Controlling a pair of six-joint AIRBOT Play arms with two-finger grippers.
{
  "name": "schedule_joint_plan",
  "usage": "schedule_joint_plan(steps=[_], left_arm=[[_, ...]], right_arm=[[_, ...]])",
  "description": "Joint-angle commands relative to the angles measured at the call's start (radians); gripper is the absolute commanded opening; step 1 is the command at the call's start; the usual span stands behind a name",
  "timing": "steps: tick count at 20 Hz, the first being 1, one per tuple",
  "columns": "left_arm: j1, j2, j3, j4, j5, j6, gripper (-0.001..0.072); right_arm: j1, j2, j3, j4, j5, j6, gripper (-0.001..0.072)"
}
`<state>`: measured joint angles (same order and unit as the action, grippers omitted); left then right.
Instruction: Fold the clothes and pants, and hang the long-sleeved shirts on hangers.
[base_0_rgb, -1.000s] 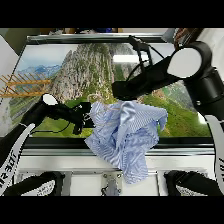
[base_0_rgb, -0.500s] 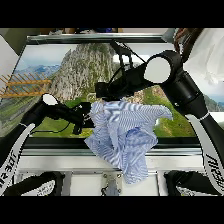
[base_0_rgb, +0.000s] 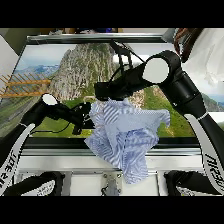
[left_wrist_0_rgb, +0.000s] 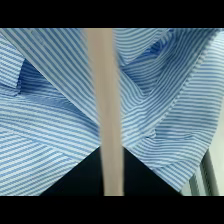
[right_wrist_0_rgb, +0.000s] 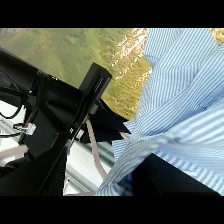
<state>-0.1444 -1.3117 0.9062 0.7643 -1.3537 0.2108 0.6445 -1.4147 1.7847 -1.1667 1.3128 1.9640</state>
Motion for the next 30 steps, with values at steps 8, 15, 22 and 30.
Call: schedule_joint_plan(steps=[8, 15, 22, 30], left_arm=[[0.0, -0.001, 0.0, 0.0, -0.008, -0.013, 0.0019], [0.0, -0.001, 0.0, 0.0, -0.008, -0.013, 0.0019], [0.0, -0.001, 0.0, 0.0, -0.008, -0.016, 0.0019], [0.0, 0.0, 0.0, 0.0, -0.009, -0.017, 0.002]], right_arm=[[-0.061, 0.011, 0.001, -0.003, 0.1, -0.003, 0.0417], [-0.11, 0.025, 0.001, 0.024, 0.138, -0.003, 0.0711], [-0.148, 0.054, 0.002, 0.132, -0.03, -0.056, 0.0709], [-0.52, 0.22, -0.035, 0.311, 0.332, -0.499, 0.0709]])
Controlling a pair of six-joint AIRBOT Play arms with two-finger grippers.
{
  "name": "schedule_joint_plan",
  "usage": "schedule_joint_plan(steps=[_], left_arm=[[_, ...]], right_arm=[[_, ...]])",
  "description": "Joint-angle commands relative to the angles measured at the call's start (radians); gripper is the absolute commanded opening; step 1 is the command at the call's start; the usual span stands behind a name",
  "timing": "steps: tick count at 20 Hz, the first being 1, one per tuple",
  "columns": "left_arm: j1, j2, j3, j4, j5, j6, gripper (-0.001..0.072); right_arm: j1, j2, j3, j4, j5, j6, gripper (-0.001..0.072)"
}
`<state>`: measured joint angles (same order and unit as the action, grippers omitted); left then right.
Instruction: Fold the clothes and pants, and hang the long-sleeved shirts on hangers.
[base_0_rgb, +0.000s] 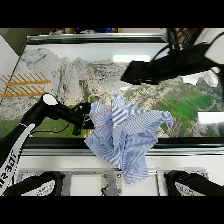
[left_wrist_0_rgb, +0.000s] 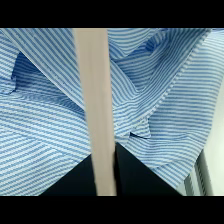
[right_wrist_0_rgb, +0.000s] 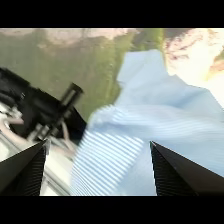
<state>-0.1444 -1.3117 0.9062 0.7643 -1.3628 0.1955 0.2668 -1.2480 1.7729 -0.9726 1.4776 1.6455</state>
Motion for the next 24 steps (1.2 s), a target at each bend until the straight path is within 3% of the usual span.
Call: schedule_joint_plan(steps=[1, 3, 4, 6, 9, 14, 20, 24], left_arm=[[0.0, -0.001, 0.0, 0.0, 0.0, -0.002, 0.002], [0.0, -0.001, 0.0, 0.001, 0.0, -0.002, 0.002], [0.0, -0.001, 0.0, 0.001, 0.0, -0.002, 0.0021], [0.0, -0.001, 0.0, 0.001, 0.001, -0.002, 0.002], [0.0, -0.001, 0.0, 0.001, 0.001, -0.002, 0.002], [0.0, -0.001, -0.001, 0.001, 0.002, -0.002, 0.002], [0.0, -0.001, 0.0, 0.001, 0.001, -0.002, 0.002], [0.0, -0.001, 0.0, 0.001, 0.002, -0.002, 0.002]], right_arm=[[-0.218, 0.077, -0.06, 0.229, 0.209, -0.248, 0.0709], [-0.364, 0.135, -0.158, 0.399, 0.229, -0.394, 0.0707], [-0.43, 0.17, -0.22, 0.44, 0.231, -0.486, 0.0705], [-0.518, 0.237, -0.347, 0.449, 0.192, -0.568, 0.0702], [-0.563, 0.308, -0.489, 0.454, 0.18, -0.595, 0.0702], [-0.558, 0.312, -0.505, 0.462, 0.167, -0.615, 0.0702], [-0.635, 0.312, -0.546, 0.496, 0.194, -1.23, 0.0702], [-0.812, 0.31, -0.723, 0.711, 0.259, -1.633, 0.0703]])
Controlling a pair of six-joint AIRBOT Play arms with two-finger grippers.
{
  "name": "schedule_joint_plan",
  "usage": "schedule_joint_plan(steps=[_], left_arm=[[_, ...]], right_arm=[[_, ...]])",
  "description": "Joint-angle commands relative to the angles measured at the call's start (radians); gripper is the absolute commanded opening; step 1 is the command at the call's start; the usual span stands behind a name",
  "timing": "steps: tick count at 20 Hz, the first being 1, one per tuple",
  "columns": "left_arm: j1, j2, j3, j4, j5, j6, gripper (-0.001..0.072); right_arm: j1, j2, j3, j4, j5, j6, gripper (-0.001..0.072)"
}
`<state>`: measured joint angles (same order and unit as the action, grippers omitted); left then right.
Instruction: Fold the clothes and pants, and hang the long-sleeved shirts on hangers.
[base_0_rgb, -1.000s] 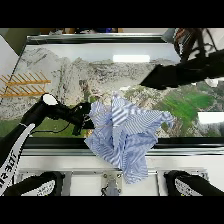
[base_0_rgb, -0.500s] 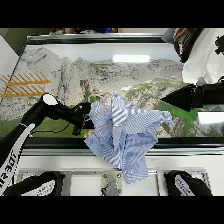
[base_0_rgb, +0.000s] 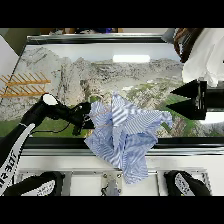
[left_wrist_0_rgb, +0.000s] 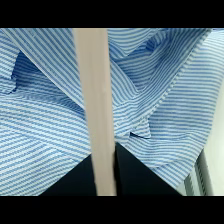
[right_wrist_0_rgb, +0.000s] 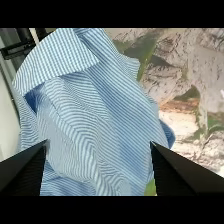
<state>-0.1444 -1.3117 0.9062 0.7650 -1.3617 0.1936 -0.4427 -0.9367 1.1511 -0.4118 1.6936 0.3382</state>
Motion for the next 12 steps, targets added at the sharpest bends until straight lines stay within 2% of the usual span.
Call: schedule_joint_plan(steps=[1, 6, 12], left_arm=[[0.0, -0.001, 0.0, 0.0, 0.0, 0.0, 0.002], [-0.002, -0.001, 0.0, 0.0, 0.0, 0.0, 0.002], [-0.002, -0.001, 0.0, 0.0, 0.0, 0.0, 0.002]], right_arm=[[-0.138, -0.006, -0.145, 0.172, 0.043, -0.381, 0.0702], [-0.124, -0.063, -0.305, 0.127, 0.092, -0.533, 0.0702], [0.01, -0.175, -0.32, 0.127, 0.096, -0.534, 0.0702]])
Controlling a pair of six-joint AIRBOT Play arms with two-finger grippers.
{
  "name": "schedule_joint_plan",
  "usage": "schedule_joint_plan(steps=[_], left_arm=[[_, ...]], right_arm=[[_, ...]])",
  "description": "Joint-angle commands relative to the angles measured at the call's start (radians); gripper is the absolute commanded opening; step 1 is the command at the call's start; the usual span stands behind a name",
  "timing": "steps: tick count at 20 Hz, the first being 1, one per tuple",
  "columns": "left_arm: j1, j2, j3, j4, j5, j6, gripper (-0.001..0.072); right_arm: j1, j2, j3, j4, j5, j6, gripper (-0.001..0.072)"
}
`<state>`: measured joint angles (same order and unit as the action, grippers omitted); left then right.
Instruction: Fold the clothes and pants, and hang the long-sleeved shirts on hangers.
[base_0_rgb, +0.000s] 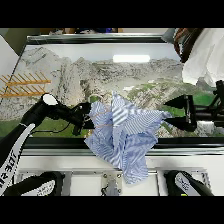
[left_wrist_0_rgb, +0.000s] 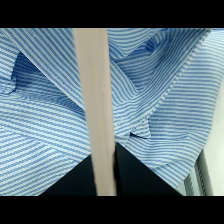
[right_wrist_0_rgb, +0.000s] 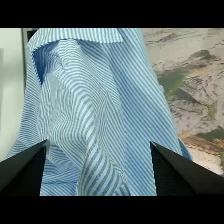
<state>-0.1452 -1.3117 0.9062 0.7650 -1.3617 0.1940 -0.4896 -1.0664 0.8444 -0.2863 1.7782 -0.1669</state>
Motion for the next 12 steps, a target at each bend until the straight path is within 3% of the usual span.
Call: schedule_joint_plan(steps=[1, 12], left_arm=[[-0.001, -0.001, 0.0, 0.0, 0.0, 0.0, 0.002], [-0.001, -0.001, 0.0, 0.0, -0.008, -0.001, 0.002]], right_arm=[[0.088, -0.062, -0.013, 0.0, 0.008, -0.035, 0.0702], [0.288, -0.113, -0.013, -0.027, -0.118, -0.056, 0.0702]])
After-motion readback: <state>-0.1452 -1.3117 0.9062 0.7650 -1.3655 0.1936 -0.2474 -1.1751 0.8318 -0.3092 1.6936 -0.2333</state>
